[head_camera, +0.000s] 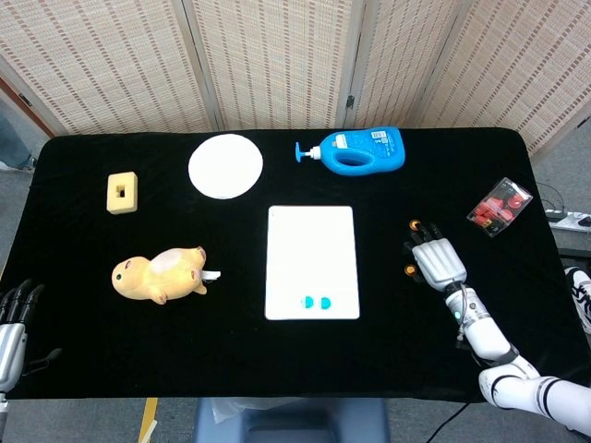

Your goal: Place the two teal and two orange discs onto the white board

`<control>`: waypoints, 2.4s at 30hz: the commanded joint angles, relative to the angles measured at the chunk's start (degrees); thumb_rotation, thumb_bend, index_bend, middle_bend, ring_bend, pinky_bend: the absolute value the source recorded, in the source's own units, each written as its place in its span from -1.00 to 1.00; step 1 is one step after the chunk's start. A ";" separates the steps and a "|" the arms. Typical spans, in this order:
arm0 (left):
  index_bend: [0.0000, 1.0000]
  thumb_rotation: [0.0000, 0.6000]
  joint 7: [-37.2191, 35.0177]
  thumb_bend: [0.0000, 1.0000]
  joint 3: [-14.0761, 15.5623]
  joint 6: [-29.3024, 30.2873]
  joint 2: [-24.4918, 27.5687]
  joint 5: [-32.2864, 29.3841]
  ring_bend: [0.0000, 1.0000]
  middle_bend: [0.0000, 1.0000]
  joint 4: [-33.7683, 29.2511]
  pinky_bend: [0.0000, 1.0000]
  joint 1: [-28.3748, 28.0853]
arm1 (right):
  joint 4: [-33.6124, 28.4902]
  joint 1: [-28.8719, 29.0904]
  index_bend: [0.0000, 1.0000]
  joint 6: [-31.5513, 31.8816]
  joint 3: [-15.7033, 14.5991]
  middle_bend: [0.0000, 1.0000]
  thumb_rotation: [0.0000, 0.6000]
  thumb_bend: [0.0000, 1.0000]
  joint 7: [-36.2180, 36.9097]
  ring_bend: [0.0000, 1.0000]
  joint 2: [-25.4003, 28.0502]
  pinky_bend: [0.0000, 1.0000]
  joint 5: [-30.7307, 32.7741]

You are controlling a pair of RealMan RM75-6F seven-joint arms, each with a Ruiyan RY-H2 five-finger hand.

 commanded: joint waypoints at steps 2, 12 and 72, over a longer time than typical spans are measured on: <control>-1.00 1.00 0.18 -0.80 0.11 0.01 0.22 0.19 -1.00 -1.00 -0.47 -1.00 -0.04 | 2.46 -0.80 -0.24 -0.92 -0.54 -0.68 0.96 -0.22 1.49 -0.89 -1.19 -1.00 -0.35; -1.00 1.00 0.73 -0.80 0.29 -0.18 0.46 0.12 -1.00 -1.00 -1.21 -1.00 -0.11 | 9.86 -1.26 -0.21 -3.66 -0.38 -0.68 0.96 -0.22 4.27 -0.88 -5.00 -1.00 -1.01; -1.00 1.00 -2.13 -0.80 0.79 0.17 0.02 -0.70 -1.00 -1.00 1.14 -1.00 0.90 | -7.04 13.44 0.02 -11.13 9.01 -0.64 1.00 -0.18 -15.87 -0.86 -8.65 -1.00 7.22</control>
